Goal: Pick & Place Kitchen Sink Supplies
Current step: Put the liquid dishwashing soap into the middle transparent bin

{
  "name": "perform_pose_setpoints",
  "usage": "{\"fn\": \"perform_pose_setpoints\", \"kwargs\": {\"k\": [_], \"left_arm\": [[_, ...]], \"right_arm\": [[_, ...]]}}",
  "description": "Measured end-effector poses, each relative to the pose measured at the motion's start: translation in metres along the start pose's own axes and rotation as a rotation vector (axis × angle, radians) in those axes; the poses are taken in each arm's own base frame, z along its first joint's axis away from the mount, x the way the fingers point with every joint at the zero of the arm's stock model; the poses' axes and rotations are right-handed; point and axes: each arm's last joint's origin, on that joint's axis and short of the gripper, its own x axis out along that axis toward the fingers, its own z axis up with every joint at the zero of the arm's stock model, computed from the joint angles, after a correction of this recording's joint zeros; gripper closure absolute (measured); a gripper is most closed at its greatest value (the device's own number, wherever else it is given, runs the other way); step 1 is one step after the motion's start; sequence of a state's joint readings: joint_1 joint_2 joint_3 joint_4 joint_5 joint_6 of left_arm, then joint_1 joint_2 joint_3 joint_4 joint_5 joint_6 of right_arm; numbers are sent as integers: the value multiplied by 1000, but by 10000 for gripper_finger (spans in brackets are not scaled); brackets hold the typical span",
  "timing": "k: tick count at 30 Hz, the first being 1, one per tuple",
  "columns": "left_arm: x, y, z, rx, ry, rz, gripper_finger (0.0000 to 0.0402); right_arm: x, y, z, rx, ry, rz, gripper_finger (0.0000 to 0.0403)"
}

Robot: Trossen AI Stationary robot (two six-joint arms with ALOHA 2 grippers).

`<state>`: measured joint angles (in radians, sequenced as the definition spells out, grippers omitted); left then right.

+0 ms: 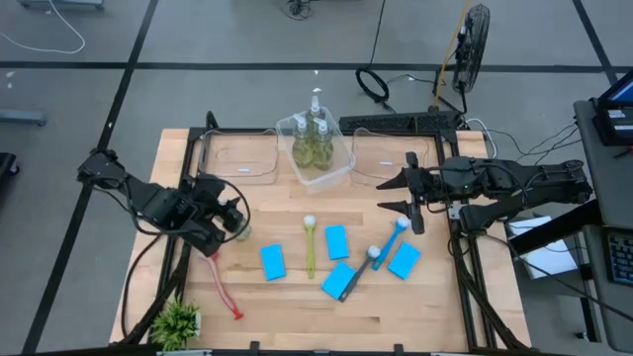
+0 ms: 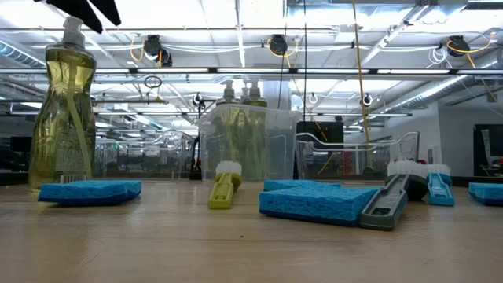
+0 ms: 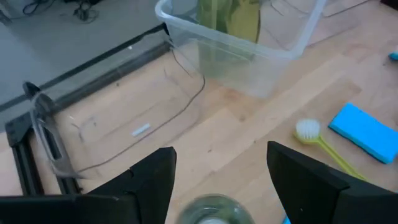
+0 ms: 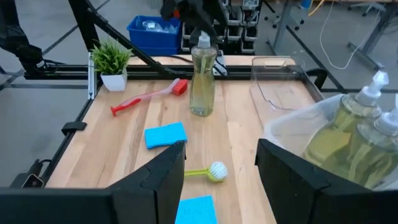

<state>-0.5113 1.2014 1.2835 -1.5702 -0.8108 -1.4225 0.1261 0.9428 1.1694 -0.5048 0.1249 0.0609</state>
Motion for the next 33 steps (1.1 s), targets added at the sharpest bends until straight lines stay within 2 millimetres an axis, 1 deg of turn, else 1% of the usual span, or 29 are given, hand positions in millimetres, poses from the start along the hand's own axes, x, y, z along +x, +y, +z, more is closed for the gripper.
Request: {"fn": "perform_pose_setpoints", "kwargs": {"k": [6,12,16,24,33], "left_arm": [[-1,14,8,-15,-6,-7,147],[11,31,-4,-19,79,23,147],[9,38,-7,-39,81,2,147],[3,45,-9,-65,113,-53,147],[-2,43,-14,-106,123,-86,147]], "right_arm": [[0,0,0,6,-1,0,216],[0,0,0,7,-2,0,216],[0,0,1,8,-11,0,216],[0,0,2,9,-23,1,216],[0,0,8,17,-82,5,216]]}}
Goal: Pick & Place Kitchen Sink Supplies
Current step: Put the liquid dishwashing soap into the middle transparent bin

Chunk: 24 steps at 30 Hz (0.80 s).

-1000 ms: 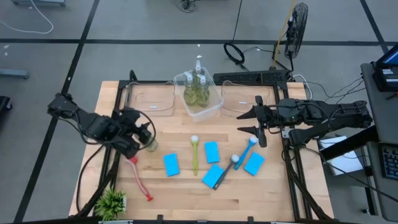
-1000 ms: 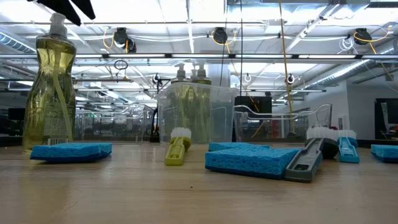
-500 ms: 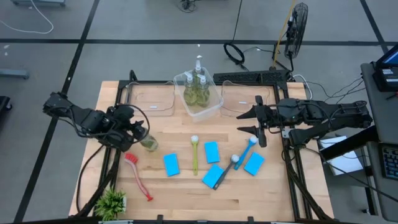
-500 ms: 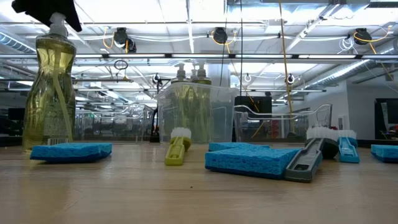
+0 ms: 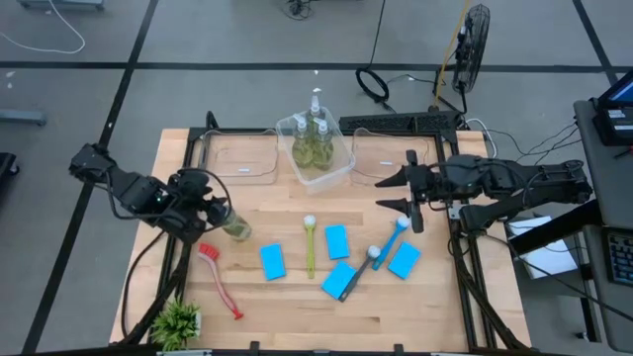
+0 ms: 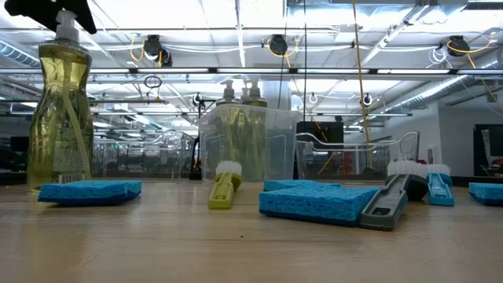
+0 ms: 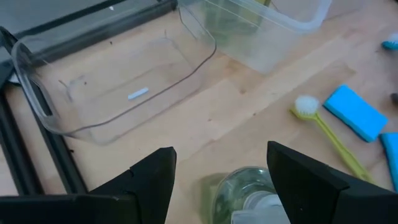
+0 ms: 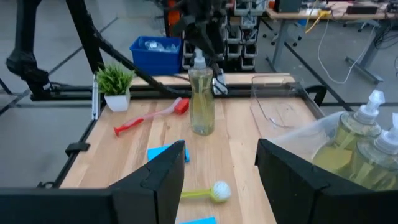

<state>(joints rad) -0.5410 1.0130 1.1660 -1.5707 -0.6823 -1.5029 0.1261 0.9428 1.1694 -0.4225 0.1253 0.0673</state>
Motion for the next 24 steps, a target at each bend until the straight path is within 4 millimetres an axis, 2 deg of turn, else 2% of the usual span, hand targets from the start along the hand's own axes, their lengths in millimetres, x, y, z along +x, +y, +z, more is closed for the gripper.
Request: {"fn": "perform_pose_setpoints", "kwargs": {"k": [10,24], "left_arm": [[-3,-6,-8,-71,-14,-24,147],[1,-27,-23,-49,-67,-4,147]], "right_arm": [[0,0,0,0,0,0,216],[0,0,0,0,0,0,216]]}}
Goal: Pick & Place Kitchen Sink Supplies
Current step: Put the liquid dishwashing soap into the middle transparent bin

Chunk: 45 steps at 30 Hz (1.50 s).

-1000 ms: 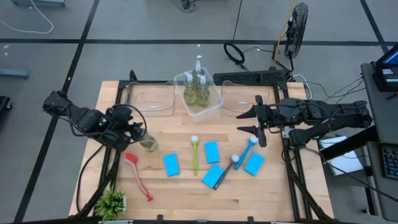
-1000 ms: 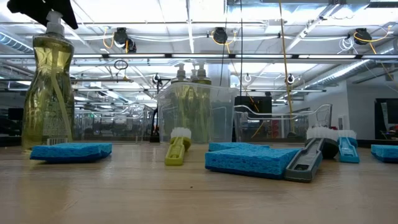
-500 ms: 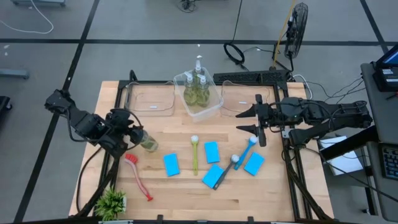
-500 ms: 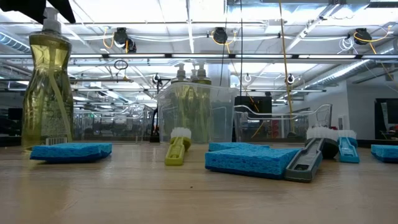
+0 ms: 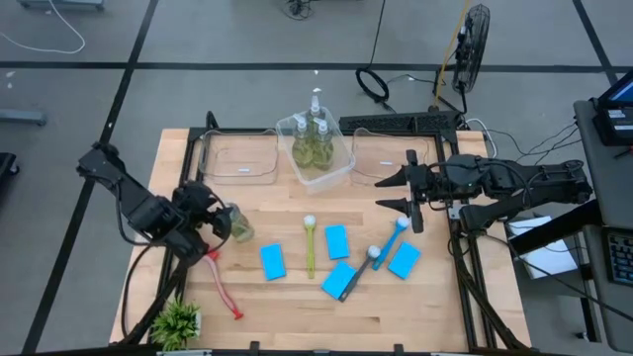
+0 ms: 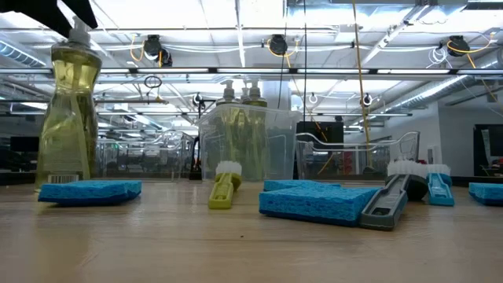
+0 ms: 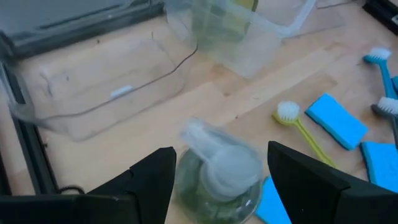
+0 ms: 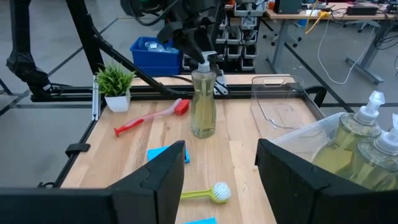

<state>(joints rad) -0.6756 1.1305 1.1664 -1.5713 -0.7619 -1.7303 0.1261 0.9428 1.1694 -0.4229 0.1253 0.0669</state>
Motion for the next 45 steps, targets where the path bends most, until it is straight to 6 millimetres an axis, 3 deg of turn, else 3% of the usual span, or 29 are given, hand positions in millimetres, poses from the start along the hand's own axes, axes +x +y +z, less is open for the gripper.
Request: {"fn": "perform_pose_setpoints", "kwargs": {"k": [23,45], "left_arm": [[30,-42,-29,229,-98,163,147],[37,-45,-29,254,-104,199,147]], "right_arm": [[0,2,0,0,6,79,216],[0,2,0,0,7,79,216]]}}
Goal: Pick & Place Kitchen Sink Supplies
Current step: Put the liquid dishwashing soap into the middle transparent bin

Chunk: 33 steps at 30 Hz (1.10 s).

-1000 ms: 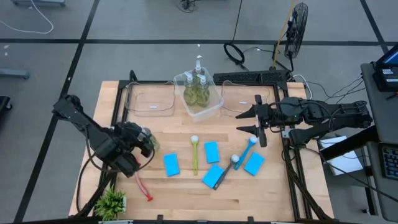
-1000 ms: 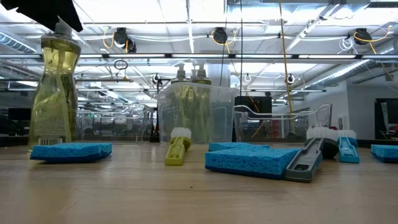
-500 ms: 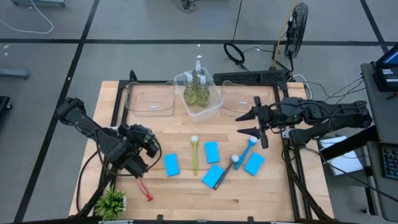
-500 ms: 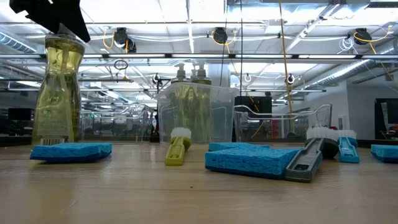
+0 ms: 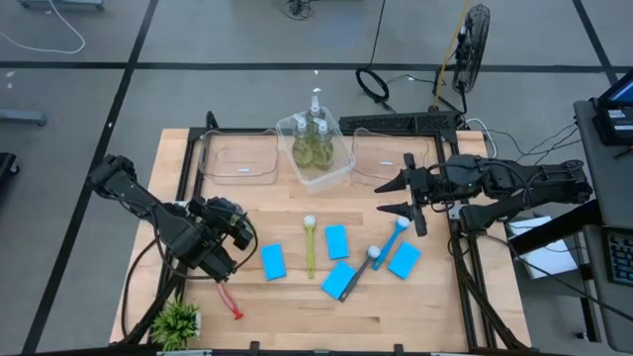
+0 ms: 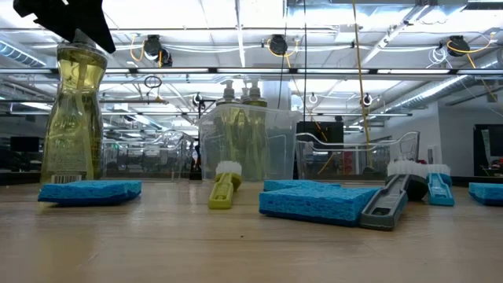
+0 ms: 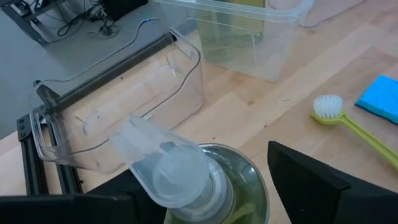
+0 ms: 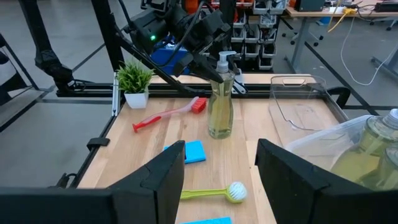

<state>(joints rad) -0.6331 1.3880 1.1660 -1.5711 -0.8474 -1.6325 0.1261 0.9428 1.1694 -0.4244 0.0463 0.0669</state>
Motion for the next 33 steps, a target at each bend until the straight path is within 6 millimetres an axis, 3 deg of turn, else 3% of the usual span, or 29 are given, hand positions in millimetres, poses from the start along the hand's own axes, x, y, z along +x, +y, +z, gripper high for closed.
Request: {"fn": "perform_pose_setpoints", "kwargs": {"k": [8,16,28,33], "left_arm": [[3,0,2,-7,11,14,165],[5,0,6,-17,-3,14,291],[5,2,7,-38,-55,19,291],[-2,9,20,-106,-123,-18,291]], "right_arm": [[0,0,0,0,0,0,216],[0,0,0,0,0,0,216],[0,0,0,-3,0,0,216],[0,0,0,-3,0,0,216]]}}
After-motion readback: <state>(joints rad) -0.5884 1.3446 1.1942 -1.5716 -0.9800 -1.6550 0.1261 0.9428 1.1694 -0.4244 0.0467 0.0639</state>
